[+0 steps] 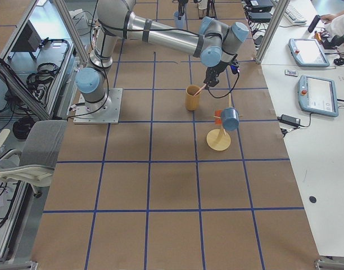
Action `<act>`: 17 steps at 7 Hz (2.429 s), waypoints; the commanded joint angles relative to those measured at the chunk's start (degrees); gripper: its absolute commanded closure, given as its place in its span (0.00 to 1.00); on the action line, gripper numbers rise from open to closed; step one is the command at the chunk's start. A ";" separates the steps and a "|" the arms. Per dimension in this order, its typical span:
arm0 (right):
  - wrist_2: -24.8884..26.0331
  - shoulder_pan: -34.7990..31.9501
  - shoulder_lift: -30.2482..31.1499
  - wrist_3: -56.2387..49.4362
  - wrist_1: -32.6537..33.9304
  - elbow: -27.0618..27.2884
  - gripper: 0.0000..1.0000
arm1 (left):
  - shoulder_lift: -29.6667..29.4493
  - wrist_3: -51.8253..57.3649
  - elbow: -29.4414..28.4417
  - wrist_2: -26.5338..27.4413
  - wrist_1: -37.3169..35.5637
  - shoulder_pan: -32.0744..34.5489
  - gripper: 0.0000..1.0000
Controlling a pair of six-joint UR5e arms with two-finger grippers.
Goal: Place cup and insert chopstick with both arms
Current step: 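Carry the blue cup to table center while right gripper lifts the chopstick, then release the blue cup and raise left gripper while right gripper carries chopstick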
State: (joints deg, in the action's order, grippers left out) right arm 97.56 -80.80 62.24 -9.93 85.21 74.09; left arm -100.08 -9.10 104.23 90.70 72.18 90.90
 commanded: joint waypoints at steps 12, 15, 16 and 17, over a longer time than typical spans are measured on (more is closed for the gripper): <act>-7.63 -0.40 11.06 0.61 -4.09 -10.62 0.94 | -26.41 -20.52 -32.59 -6.59 -7.15 17.91 0.00; -9.49 -2.32 10.97 2.97 -2.69 -11.68 0.94 | -20.01 -8.81 -36.20 -5.71 4.66 13.88 0.02; -8.80 -5.13 10.36 6.56 2.97 -11.60 0.94 | -16.33 -5.35 -35.50 -5.63 10.29 12.03 0.02; -9.57 -6.55 9.31 7.64 4.68 -11.60 0.94 | -12.20 -1.31 -35.41 -5.54 16.61 9.75 0.01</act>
State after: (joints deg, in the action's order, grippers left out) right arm 88.44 -85.15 72.58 -4.52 86.64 62.55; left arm -117.07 -15.45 68.61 85.06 81.36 103.26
